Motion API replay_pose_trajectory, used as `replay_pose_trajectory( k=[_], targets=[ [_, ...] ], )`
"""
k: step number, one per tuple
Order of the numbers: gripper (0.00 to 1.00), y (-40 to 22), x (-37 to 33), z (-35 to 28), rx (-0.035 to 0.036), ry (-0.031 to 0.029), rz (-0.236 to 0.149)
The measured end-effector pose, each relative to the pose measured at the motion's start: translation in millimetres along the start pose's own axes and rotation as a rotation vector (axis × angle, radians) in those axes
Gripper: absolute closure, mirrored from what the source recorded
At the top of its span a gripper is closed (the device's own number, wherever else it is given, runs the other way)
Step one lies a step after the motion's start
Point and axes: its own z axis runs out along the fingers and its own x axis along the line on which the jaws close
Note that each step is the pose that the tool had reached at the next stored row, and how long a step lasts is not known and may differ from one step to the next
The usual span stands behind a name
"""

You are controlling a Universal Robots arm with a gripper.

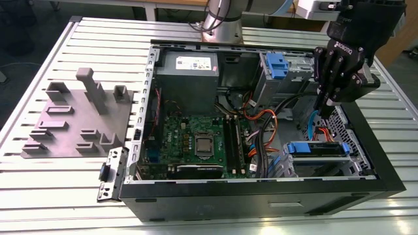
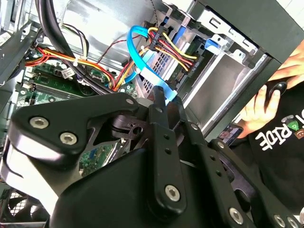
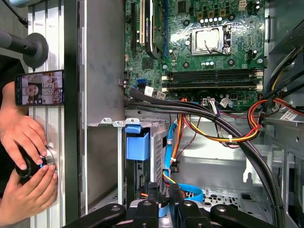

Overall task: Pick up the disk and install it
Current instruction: 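Insert the first disk wire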

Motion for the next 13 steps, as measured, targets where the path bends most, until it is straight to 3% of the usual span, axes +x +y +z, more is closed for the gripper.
replay_pose_trajectory(
  k=[5,6,13],
  targets=[
    [0.75,0.0,0.0,0.1,0.0,-0.0001,0.0],
    [0.69,0.0,0.0,0.0,0.0,0.0,0.0],
    [0.69,0.0,-0.1,0.2,0.0,0.0001,0.0]
  ],
)
